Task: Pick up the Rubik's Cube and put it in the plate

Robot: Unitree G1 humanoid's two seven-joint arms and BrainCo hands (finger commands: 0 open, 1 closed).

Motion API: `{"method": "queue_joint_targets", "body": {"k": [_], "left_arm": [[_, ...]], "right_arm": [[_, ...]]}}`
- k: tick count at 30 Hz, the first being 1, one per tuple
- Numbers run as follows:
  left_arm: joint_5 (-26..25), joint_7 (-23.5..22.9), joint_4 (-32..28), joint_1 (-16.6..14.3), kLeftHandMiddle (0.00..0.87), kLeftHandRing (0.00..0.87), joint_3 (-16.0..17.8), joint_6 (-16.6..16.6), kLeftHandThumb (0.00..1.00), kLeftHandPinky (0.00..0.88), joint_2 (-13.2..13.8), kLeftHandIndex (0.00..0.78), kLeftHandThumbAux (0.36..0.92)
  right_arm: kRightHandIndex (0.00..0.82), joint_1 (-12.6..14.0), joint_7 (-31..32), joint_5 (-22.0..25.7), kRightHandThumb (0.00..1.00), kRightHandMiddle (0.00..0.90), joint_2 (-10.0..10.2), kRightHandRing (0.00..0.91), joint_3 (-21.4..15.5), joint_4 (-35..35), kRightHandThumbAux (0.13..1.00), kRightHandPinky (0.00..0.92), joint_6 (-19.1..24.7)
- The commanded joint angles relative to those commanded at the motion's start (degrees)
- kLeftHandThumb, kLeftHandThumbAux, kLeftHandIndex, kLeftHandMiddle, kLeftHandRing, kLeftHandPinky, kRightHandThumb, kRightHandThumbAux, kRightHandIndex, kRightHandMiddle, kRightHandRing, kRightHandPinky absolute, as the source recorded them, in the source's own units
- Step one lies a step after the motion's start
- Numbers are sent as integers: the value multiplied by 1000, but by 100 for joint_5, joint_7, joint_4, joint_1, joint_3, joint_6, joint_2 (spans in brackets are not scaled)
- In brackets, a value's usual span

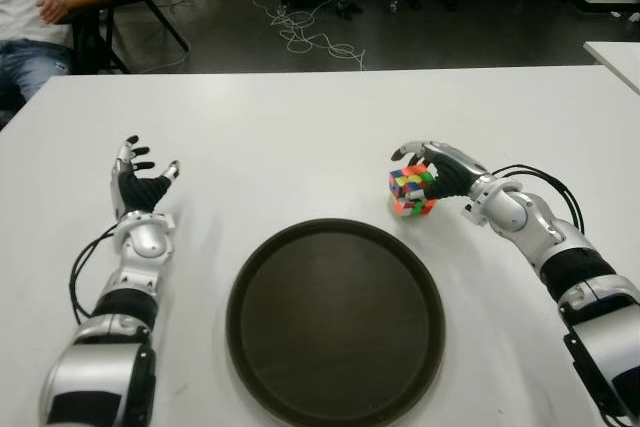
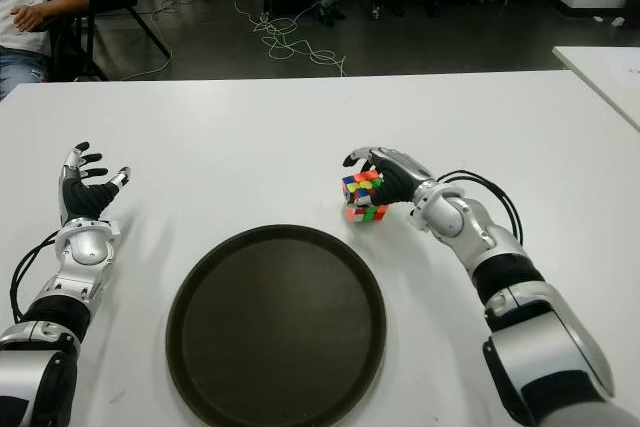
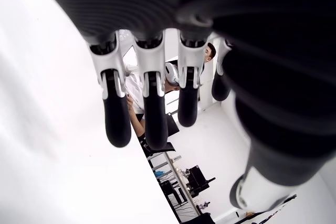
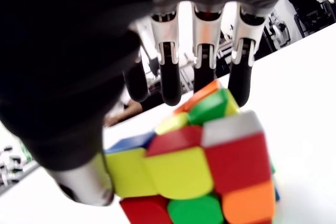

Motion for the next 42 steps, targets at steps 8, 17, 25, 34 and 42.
{"method": "queue_joint_targets", "body": {"k": [8,17,25,34,42], "left_arm": [[-37,23,-7,-6,268,339,27,-1,87,425,-31,139,768],[-77,-12,-12,-9,239,306,60,29,89,403,-44,122,777],[-60,-19,-24,-1,210,277,49,22,95,387,-36,122,753],[-43,-34,-23,7,244,319,33,-4,103,441,-28,133,768],[-40,-3,-11,-5,255,343,37,38,96,472,-34,124,778]], "right_arm": [[323,16,-266,226,228,381,93,417,-315,-74,818,479,46],[379,-17,-591,533,227,441,192,478,-684,-11,769,523,-276],[415,-1,-470,1075,542,459,288,496,-1071,-63,738,527,-894],[421,-23,-200,1447,677,465,407,503,-1309,-24,727,530,-1249],[421,-51,-14,1623,683,460,526,486,-1426,-72,727,509,-1220]]}}
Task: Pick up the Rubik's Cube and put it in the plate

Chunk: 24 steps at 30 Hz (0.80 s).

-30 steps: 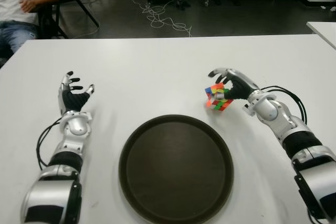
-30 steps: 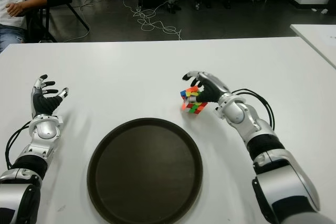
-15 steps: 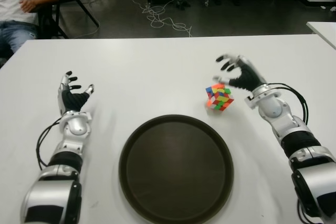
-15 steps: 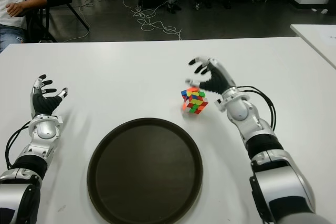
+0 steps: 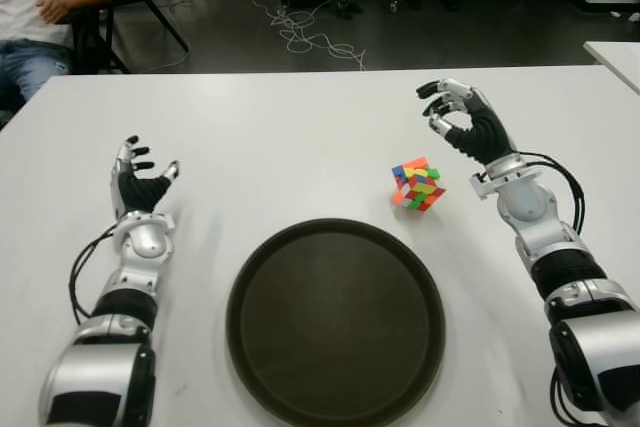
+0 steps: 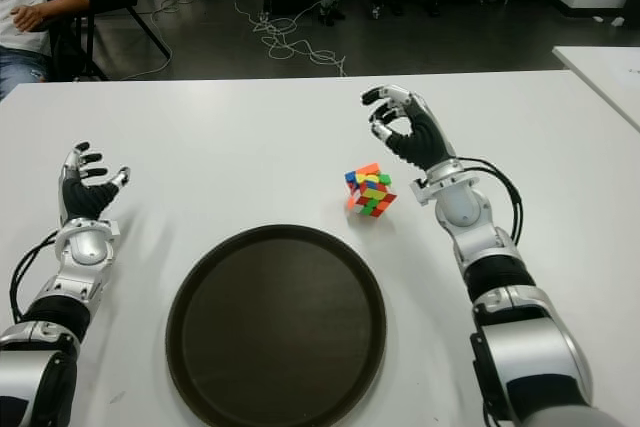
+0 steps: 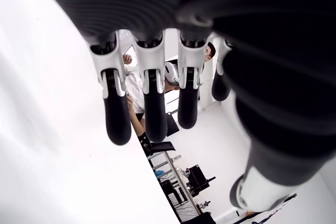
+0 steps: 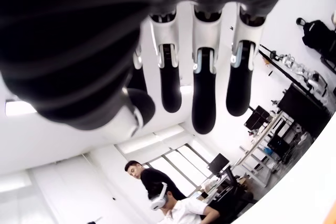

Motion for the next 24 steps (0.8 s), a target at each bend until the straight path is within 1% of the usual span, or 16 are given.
{"method": "queue_joint_targets", "body": {"k": [2,4,11,14,15,20,23,24], "left_arm": [[-8,3,4,-2,259,352,7,4,90,494,-4,122,779],[-28,-2,11,-4,254,347,23,-1,90,490,-11,121,776],[-69,-35,17,-3,225,297,51,-32,130,409,-18,131,751],[-73,-35,10,4,215,280,52,-50,133,391,-17,132,752],[-72,-33,7,6,212,278,50,-53,130,399,-17,131,757],[-72,-31,5,8,214,283,48,-50,128,413,-17,134,763],[-66,-30,8,8,211,277,42,-48,119,398,-13,128,764],[-56,-24,10,9,210,273,34,-49,117,393,-8,126,764]], "right_arm": [[421,1,24,10,682,459,16,481,-19,-7,727,504,12],[421,2,34,1,681,459,27,476,-33,-17,727,498,39],[420,9,44,-40,678,450,51,456,-69,-46,728,476,101],[420,6,23,-69,678,450,57,456,-65,-46,728,474,126],[420,4,10,-89,677,452,56,458,-58,-44,728,476,137],[419,-4,-122,-269,676,457,10,470,2,-46,729,494,213],[416,-5,-188,-385,672,443,-27,467,46,-64,732,491,285],[415,-3,-174,-460,671,435,-70,464,88,-94,732,488,362]]}}
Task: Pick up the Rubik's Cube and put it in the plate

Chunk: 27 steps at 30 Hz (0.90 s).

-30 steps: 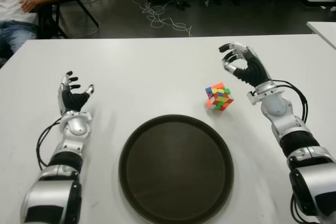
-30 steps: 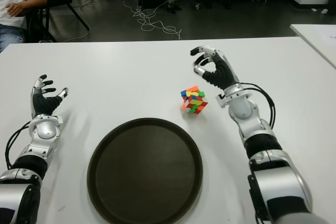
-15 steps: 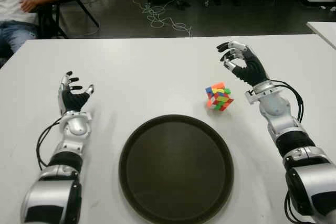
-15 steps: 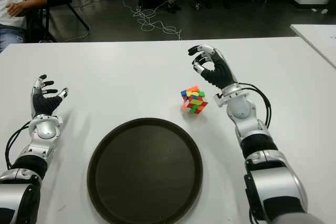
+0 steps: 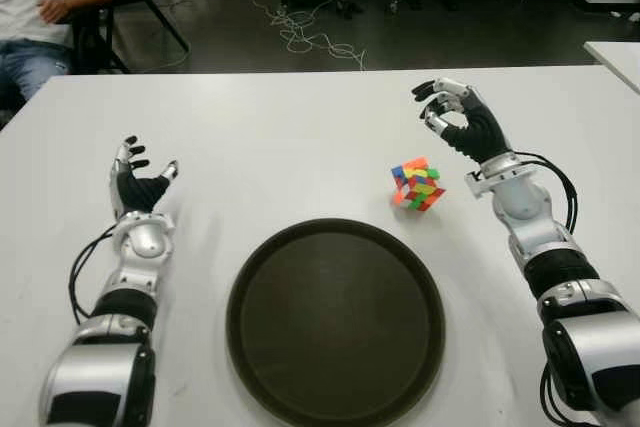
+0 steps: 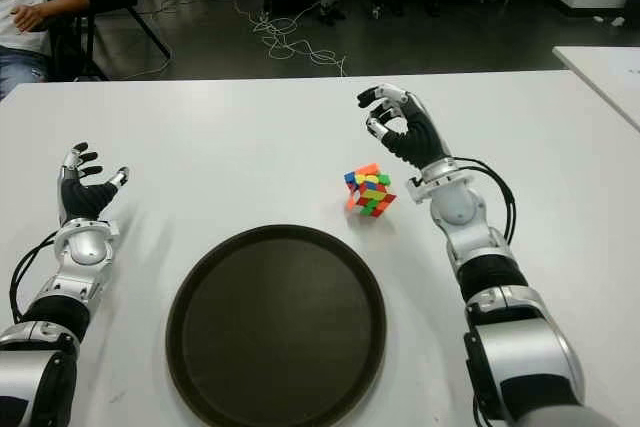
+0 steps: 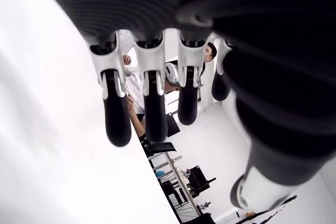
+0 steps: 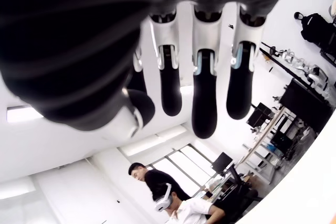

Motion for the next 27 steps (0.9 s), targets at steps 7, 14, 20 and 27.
{"method": "queue_joint_targets", "body": {"k": [7,14,20,27], "left_arm": [[31,29,7,-1,227,298,-19,9,92,419,6,118,789],[2,30,14,-16,212,265,5,38,113,361,-9,128,763],[-15,16,-12,-9,214,267,12,14,112,361,-22,131,765],[-9,30,-14,-11,230,291,7,14,103,382,-22,132,778]], "right_arm": [[88,50,141,-440,59,140,-253,203,249,-288,685,272,509],[6,70,571,-1071,3,12,-650,20,744,-695,546,188,1103],[0,87,722,-1185,0,1,-771,2,897,-852,530,128,1152],[0,85,820,-1274,0,0,-859,0,999,-942,520,99,1180]]}}
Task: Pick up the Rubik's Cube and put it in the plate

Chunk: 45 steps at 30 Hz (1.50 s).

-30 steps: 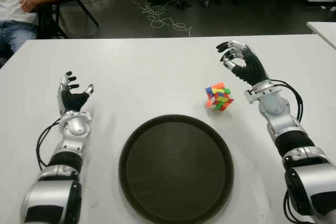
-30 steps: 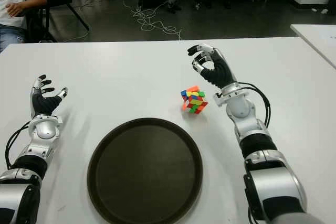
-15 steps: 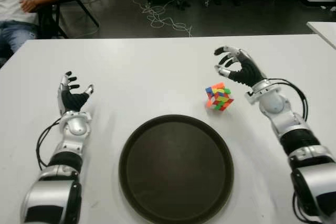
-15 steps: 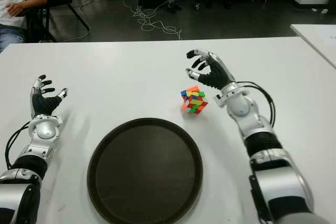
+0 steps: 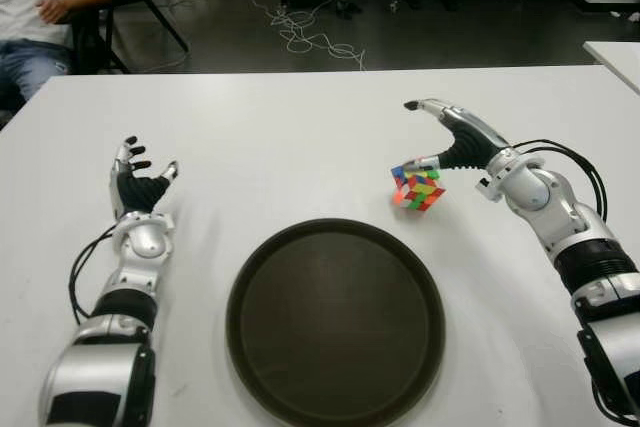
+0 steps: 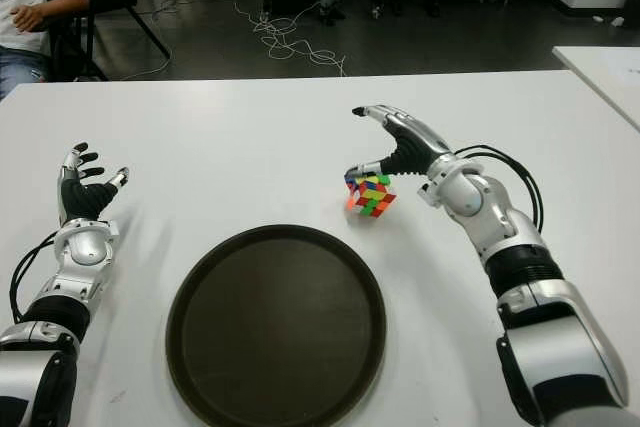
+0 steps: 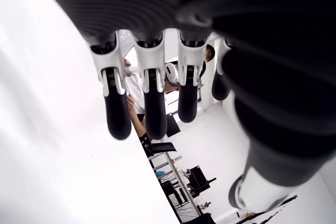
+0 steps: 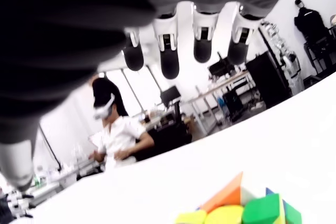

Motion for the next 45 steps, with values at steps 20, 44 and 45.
{"method": "queue_joint_targets", "body": {"k": [20,44,45], "left_arm": [[135,107,-7,-3,246,320,-99,93,87,437,40,127,777],[65,46,43,-9,196,238,-61,3,100,313,44,128,745],[75,49,44,-9,199,242,-68,8,99,319,48,129,745]], "right_arm": [[0,-27,294,-207,0,0,-195,0,243,-181,491,22,82],[0,-23,470,-473,0,0,-344,0,498,-308,531,12,212],[0,-35,475,-502,0,0,-350,0,523,-271,531,8,229]]}}
